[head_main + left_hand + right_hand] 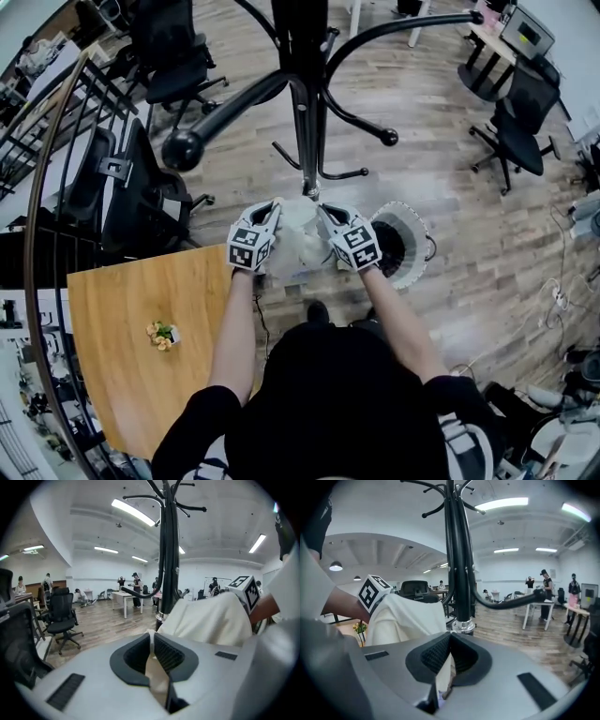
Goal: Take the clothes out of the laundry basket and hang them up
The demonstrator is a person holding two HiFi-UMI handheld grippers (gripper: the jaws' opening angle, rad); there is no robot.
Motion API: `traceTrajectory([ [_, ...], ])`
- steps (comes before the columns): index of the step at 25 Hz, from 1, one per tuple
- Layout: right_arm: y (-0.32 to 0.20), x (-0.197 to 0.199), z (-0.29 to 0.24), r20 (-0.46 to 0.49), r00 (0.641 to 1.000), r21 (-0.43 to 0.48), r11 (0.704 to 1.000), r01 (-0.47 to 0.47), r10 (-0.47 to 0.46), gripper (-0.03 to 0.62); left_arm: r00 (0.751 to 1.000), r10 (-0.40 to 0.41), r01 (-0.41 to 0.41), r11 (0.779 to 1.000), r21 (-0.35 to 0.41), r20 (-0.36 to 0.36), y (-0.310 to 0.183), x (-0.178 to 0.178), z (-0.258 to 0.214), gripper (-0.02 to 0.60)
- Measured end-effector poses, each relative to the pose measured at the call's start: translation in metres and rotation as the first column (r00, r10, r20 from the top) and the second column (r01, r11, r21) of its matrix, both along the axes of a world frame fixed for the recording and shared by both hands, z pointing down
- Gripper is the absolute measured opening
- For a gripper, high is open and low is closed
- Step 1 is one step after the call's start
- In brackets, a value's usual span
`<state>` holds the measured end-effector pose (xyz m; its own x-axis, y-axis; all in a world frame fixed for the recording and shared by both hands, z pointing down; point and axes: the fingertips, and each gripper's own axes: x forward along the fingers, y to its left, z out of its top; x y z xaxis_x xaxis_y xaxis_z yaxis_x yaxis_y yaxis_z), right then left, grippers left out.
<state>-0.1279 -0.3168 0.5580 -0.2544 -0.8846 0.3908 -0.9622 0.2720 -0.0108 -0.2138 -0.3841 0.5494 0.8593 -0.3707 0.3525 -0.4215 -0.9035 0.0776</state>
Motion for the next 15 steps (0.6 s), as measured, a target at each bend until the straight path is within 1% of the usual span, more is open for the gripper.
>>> traceTrajectory([
  [2, 0.004, -0.014, 0.011, 0.017, 0.999, -0.021, 0.999, 0.033, -0.033, 0.009, 0.999, 0.042, -0.042, 0.998, -0.051, 0.007, 0.016, 0.002, 0.016, 0.041],
  [4, 0.006, -0.025, 0.016, 0.035, 0.998, -0.028, 0.998, 0.055, -0.054, 0.009, 0.998, 0.056, -0.057, 0.995, -0.088, -0.014, 0.027, 0.003, 0.023, 0.041],
  [5, 0.006, -0.028, 0.016, 0.048, 0.997, -0.031, 0.998, 0.062, -0.060, 0.009, 0.998, 0.057, -0.058, 0.994, -0.094, -0.019, 0.031, 0.004, 0.023, 0.041],
  [7, 0.006, -0.032, 0.016, 0.070, 0.995, -0.035, 0.997, 0.074, -0.072, 0.011, 0.998, 0.060, -0.061, 0.995, -0.082, -0.007, 0.034, 0.005, 0.023, 0.041],
  [9, 0.005, -0.032, 0.016, 0.073, 0.994, -0.036, 0.996, 0.080, -0.077, 0.011, 0.998, 0.056, -0.055, 0.997, -0.053, 0.017, 0.032, 0.004, 0.021, 0.043],
  [12, 0.003, -0.026, 0.011, 0.062, 0.996, -0.038, 0.997, 0.074, -0.071, 0.023, 0.999, 0.018, -0.018, 1.000, -0.006, 0.031, 0.024, -0.001, 0.014, 0.043],
  [14, 0.003, -0.023, 0.008, 0.056, 0.996, -0.037, 0.997, 0.069, -0.067, 0.052, 1.000, -0.013, 0.013, 1.000, 0.010, 0.027, 0.019, -0.008, 0.010, 0.067],
  [15, 0.003, -0.022, 0.008, 0.055, 0.996, -0.036, 0.997, 0.067, -0.065, 0.055, 0.999, -0.027, 0.027, 1.000, 0.008, 0.022, 0.017, -0.011, 0.009, 0.096],
])
